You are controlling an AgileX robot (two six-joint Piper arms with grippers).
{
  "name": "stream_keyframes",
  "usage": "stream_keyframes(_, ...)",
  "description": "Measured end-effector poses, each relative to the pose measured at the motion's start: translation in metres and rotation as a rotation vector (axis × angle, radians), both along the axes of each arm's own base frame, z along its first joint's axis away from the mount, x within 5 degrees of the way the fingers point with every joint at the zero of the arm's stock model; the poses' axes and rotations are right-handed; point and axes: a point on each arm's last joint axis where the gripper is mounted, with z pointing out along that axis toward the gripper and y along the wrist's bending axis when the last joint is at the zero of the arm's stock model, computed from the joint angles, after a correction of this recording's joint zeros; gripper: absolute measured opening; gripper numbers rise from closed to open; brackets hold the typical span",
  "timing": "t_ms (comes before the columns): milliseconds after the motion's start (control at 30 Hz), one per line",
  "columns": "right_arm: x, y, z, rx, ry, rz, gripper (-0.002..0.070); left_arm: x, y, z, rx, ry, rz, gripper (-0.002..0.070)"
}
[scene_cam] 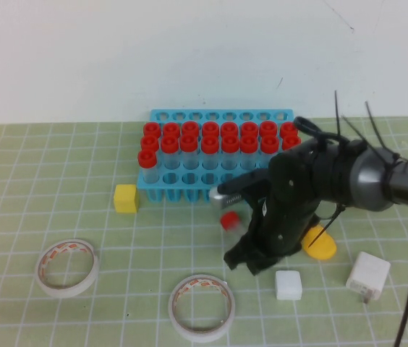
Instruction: Place the test tubes
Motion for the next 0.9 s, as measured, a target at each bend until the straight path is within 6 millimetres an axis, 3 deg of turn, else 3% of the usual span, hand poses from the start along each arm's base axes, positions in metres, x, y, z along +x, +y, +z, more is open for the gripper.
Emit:
stream_keyframes(133,0.0,0.002,0.035,0.072,-0.108,0.003,0.0235,0.0,0.001,0.0,0.012,-0.003,0.001,-0.0001)
stream_keyframes(233,-0.008,0.008,0.074,0.139,-0.232,0.036,0.0235,0.0,0.002,0.0,0.049,-0.007,0.006,-0.0001)
stream_keyframes(367,-0.033,0.019,0.121,0.228,-0.425,0.076,0.0245,0.001,0.005,0.001,0.115,-0.023,0.014,-0.0001)
stream_keyframes(467,-0.056,0.023,0.144,0.255,-0.545,0.109,0.0235,0.002,0.006,0.005,0.166,-0.075,0.016,-0.0001)
stream_keyframes(733,-0.113,0.026,0.154,0.37,-0.715,0.184,0.0235,0.006,0.002,0.025,0.11,-0.299,0.001,-0.0001)
stream_keyframes(900,-0.135,0.027,0.137,0.452,-0.709,0.253,0.0235,0.006,0.0,0.036,0.022,-0.412,-0.002,-0.0001)
